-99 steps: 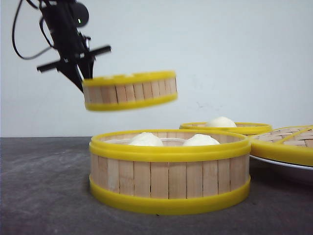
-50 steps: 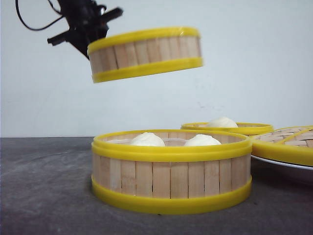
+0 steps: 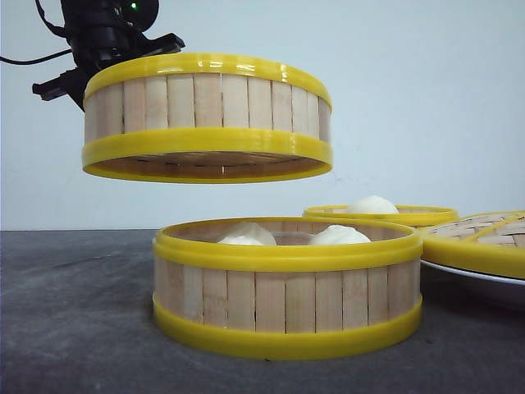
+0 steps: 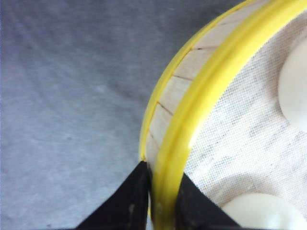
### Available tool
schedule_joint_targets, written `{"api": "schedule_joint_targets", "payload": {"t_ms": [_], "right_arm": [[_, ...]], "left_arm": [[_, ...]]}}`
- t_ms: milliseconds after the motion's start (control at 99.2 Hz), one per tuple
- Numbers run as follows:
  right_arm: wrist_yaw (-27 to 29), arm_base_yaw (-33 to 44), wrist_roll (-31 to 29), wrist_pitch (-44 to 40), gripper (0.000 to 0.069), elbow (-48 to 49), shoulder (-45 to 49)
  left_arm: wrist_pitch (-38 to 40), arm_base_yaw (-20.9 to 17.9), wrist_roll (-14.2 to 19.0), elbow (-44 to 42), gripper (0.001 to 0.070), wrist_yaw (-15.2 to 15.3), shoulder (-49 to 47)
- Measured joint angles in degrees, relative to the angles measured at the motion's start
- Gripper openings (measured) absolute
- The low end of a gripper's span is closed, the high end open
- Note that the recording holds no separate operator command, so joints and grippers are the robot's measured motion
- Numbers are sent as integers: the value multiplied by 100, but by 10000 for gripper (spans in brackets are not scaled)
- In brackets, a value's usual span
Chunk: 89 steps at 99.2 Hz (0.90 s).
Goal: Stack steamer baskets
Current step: 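Carry the basket over the nearest basket and lower it on top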
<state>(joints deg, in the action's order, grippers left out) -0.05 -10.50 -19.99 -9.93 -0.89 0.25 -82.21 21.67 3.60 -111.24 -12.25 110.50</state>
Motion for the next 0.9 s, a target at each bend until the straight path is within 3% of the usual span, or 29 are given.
{"api": "schedule_joint_targets", "payload": {"t_ms": [262, 484, 897], "right_arm": [[-44, 0, 0, -4, 11, 0, 0], [-149, 0, -22, -9, 11, 0, 0], [-173, 0, -142, -9, 11, 0, 0]], "left_arm": [[37, 566, -103, 0, 31, 50, 2], [474, 730, -37, 0, 31, 160, 24], [70, 905, -15, 0, 31, 160, 481]]}}
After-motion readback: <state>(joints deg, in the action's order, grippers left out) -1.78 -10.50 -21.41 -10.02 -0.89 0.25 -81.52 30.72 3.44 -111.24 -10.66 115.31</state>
